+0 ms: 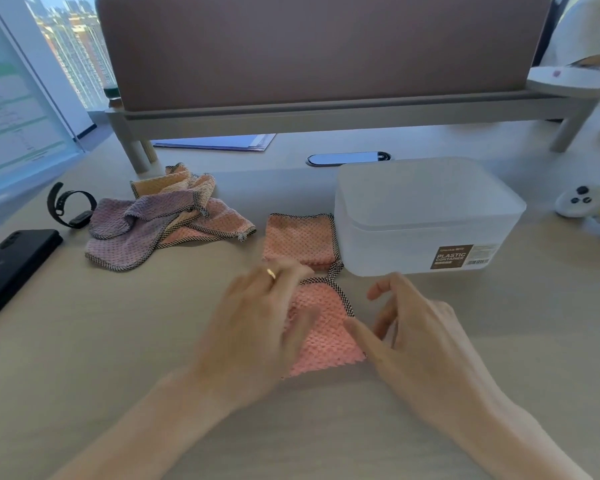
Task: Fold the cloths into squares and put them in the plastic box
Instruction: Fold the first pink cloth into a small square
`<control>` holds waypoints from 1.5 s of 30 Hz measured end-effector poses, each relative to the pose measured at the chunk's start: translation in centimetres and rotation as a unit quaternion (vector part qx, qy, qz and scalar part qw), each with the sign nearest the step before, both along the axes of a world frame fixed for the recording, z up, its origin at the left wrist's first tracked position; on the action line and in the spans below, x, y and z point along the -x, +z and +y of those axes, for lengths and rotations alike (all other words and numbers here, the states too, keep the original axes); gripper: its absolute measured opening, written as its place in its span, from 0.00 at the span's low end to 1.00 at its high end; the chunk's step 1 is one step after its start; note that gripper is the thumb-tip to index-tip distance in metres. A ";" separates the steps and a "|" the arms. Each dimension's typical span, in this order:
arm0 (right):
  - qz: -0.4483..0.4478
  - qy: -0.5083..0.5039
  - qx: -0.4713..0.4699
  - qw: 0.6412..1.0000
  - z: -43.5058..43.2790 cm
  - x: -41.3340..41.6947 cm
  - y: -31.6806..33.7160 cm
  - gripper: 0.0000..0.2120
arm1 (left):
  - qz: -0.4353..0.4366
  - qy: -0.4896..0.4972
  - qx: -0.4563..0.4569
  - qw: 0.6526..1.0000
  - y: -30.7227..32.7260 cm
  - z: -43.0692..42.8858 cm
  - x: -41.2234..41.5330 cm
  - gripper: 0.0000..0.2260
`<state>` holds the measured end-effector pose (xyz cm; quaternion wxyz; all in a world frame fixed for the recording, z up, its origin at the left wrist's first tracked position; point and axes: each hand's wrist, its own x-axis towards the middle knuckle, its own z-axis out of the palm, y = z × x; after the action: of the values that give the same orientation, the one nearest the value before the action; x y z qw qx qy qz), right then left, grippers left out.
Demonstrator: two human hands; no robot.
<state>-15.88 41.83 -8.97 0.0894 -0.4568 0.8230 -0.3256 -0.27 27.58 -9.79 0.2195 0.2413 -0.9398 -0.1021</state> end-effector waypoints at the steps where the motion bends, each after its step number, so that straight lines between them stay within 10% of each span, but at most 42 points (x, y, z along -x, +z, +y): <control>1: 0.059 0.006 0.016 0.998 -0.1 -0.2 0.4 0.15 | -0.049 -0.021 0.004 0.999 -0.8 0.9 -0.5 0.25; 8: 0.172 0.251 -0.083 0.949 -3.0 -1.3 -2.1 0.34 | -0.182 -0.063 0.016 0.981 -2.3 1.6 -1.4 0.36; 15: 0.190 0.226 -0.165 0.941 -2.7 -0.6 -2.1 0.41 | -0.236 0.001 -0.004 0.972 -2.3 -1.5 -4.2 0.46; 20: 0.205 0.228 -0.091 0.947 -3.4 -1.1 -1.6 0.32 | -0.082 -0.020 -0.121 0.989 -0.2 -1.7 -3.0 0.34; 27: 0.192 0.237 -0.145 0.941 -3.5 -0.9 -3.0 0.38 | -0.214 0.021 -0.036 0.976 -2.6 -2.3 -3.0 0.39; 34: 0.192 0.227 -0.150 0.943 -3.4 -1.2 -2.9 0.36 | -0.140 0.222 -0.130 0.956 0.8 -2.7 -0.9 0.30; 45: 0.202 0.221 -0.157 0.941 -3.3 -1.4 -2.7 0.32 | 0.054 0.147 -0.281 0.947 1.4 -0.3 0.2 0.20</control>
<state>-14.46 38.52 -11.66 0.0612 -0.6633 0.7429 -0.0654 -0.49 27.33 -8.40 0.2060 0.4228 -0.8139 -0.3411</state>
